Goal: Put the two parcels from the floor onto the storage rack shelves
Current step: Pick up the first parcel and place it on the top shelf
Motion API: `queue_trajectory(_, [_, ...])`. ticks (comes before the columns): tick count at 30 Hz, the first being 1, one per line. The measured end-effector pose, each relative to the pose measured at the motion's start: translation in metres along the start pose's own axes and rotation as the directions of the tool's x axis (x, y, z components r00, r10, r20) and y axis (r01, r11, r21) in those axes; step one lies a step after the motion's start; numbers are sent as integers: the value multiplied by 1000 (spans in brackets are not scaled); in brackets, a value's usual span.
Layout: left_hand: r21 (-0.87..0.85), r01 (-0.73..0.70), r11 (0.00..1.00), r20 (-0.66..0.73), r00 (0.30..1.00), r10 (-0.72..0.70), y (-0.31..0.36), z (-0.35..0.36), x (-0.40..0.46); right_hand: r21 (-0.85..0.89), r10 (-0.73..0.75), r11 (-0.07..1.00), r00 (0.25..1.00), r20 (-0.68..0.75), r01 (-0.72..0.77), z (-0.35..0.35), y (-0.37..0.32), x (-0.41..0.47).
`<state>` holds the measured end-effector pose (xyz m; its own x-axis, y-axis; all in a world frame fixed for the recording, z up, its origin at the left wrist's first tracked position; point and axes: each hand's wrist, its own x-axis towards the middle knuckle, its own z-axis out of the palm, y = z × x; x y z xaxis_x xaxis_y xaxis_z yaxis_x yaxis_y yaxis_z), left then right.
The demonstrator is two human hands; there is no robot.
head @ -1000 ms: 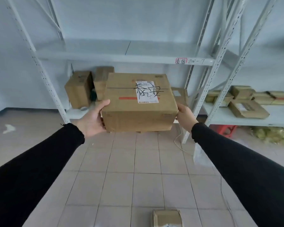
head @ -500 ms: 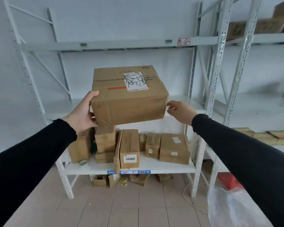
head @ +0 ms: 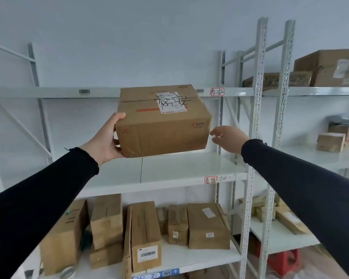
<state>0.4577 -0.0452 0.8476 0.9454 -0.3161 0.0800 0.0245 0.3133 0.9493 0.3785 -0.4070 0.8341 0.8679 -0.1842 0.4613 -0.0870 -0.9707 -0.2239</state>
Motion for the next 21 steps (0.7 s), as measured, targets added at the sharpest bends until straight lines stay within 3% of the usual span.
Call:
queue_trajectory(8, [31, -118, 993, 47, 992, 116, 64, 35, 96, -45, -3, 999, 996, -89, -1, -28, 4, 89])
queue_trajectory(21, [78, -226, 971, 123, 969, 215, 91, 160, 235, -139, 32, 988, 980, -197, -60, -60, 97, 206])
